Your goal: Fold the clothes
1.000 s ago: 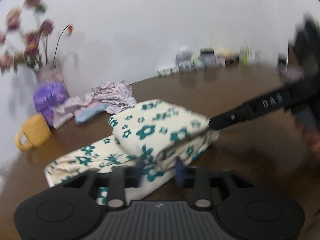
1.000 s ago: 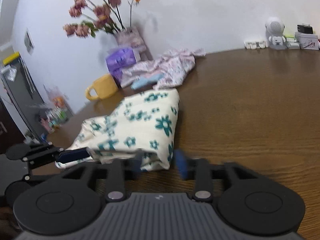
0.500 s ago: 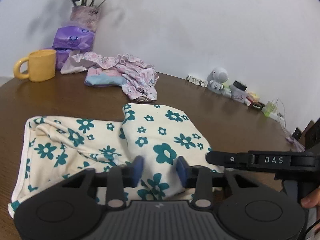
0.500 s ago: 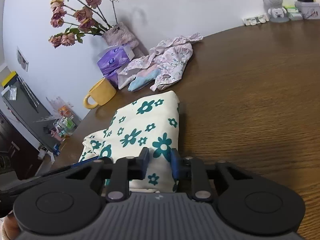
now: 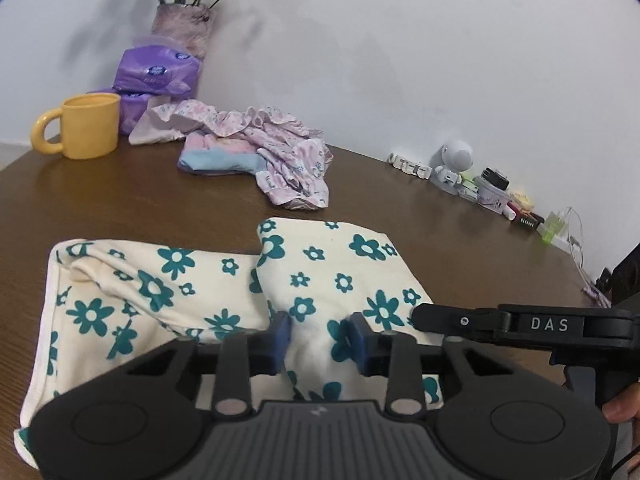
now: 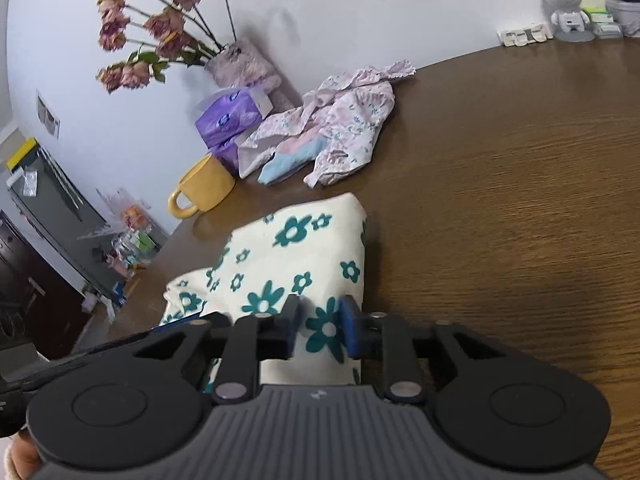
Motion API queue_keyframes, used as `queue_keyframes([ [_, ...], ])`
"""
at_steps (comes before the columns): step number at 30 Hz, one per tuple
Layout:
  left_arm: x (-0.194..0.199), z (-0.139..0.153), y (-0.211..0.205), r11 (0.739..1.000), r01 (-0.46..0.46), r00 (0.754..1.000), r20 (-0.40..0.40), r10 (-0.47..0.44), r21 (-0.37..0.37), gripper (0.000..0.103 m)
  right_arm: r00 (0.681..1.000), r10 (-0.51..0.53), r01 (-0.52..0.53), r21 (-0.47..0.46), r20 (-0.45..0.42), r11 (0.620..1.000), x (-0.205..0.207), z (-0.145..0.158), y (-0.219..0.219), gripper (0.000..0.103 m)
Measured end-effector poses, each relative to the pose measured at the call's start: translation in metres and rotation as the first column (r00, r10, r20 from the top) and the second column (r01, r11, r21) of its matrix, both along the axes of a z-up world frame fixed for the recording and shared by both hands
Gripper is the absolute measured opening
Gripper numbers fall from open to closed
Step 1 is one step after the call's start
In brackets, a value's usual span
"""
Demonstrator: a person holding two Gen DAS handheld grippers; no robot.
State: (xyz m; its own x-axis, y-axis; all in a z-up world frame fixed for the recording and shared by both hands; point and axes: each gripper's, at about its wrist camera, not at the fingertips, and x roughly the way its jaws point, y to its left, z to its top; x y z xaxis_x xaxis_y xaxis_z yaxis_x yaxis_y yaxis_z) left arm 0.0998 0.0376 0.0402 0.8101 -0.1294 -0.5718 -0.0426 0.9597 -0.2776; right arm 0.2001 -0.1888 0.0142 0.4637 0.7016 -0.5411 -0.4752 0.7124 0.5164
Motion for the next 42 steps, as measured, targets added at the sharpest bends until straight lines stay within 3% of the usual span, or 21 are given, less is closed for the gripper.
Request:
queue_keyframes([
  [3,0.002,0.001,0.002,1.000,0.006,1.000,0.003,-0.006,-0.011,0.028,1.000,0.007,-0.007,-0.004,0.008,1.000,-0.001,0.001,-0.001,0.020],
  [7,0.007,0.005,0.013,0.999,-0.045,0.999,0.012,0.045,-0.027,0.048,0.999,-0.029,0.030,0.042,-0.027,0.999,0.012,0.001,-0.011,0.028],
  [9,0.013,0.005,0.017,0.998,-0.060,0.998,0.009,0.060,-0.035,0.049,0.999,-0.038,0.039,0.040,-0.033,0.998,0.018,0.001,-0.009,0.031],
  [12,0.023,0.002,0.018,0.997,-0.038,0.999,-0.009,0.038,-0.064,0.039,0.998,-0.042,0.044,0.044,-0.050,0.998,0.024,-0.004,-0.004,0.029],
  [13,0.024,0.000,0.016,0.997,-0.026,1.000,-0.013,0.025,-0.066,0.030,0.998,-0.038,0.040,0.046,-0.053,0.998,0.024,-0.005,-0.002,0.024],
  [14,0.026,-0.001,0.015,0.998,-0.013,1.000,-0.017,0.012,-0.067,0.029,0.998,-0.034,0.036,0.041,-0.047,0.998,0.023,-0.005,-0.001,0.020],
  [17,0.024,-0.001,0.014,0.999,0.001,1.000,-0.014,-0.002,-0.054,0.028,0.999,-0.023,0.024,0.029,-0.029,0.999,0.021,-0.005,0.002,0.020],
  [21,0.026,0.002,0.026,0.993,-0.055,0.998,-0.019,0.053,-0.105,0.040,0.999,-0.034,0.035,0.043,-0.029,0.998,0.027,-0.002,-0.002,0.026],
  [24,0.029,0.002,0.029,0.991,-0.062,0.998,-0.025,0.059,-0.119,0.038,0.998,-0.050,0.051,0.041,-0.023,0.998,0.034,0.000,-0.001,0.026],
  [26,0.033,-0.002,0.029,0.987,-0.044,0.998,-0.042,0.038,-0.156,0.027,0.998,-0.041,0.042,0.036,-0.043,0.998,0.038,-0.002,0.003,0.026],
  [29,0.033,-0.004,0.028,0.985,-0.040,0.999,-0.037,0.035,-0.170,0.026,0.999,-0.023,0.024,0.031,-0.043,0.999,0.038,-0.003,0.009,0.019],
  [32,0.035,-0.004,0.031,0.982,-0.062,0.998,-0.039,0.056,-0.176,0.027,1.000,-0.004,0.005,0.022,-0.026,1.000,0.036,0.000,0.011,0.020],
  [36,0.038,-0.003,0.035,0.979,-0.091,0.996,-0.042,0.085,-0.184,0.036,0.999,-0.007,0.008,0.029,-0.031,1.000,0.045,0.004,0.007,0.025],
  [39,0.044,-0.006,0.037,0.974,-0.078,0.996,-0.059,0.067,-0.215,0.024,0.999,-0.019,0.020,0.032,-0.036,0.999,0.055,0.006,0.008,0.024],
  [42,0.043,-0.007,0.033,0.973,-0.075,0.996,-0.058,0.064,-0.220,0.020,0.998,-0.009,0.011,0.030,-0.063,0.999,0.058,0.001,0.016,0.014],
])
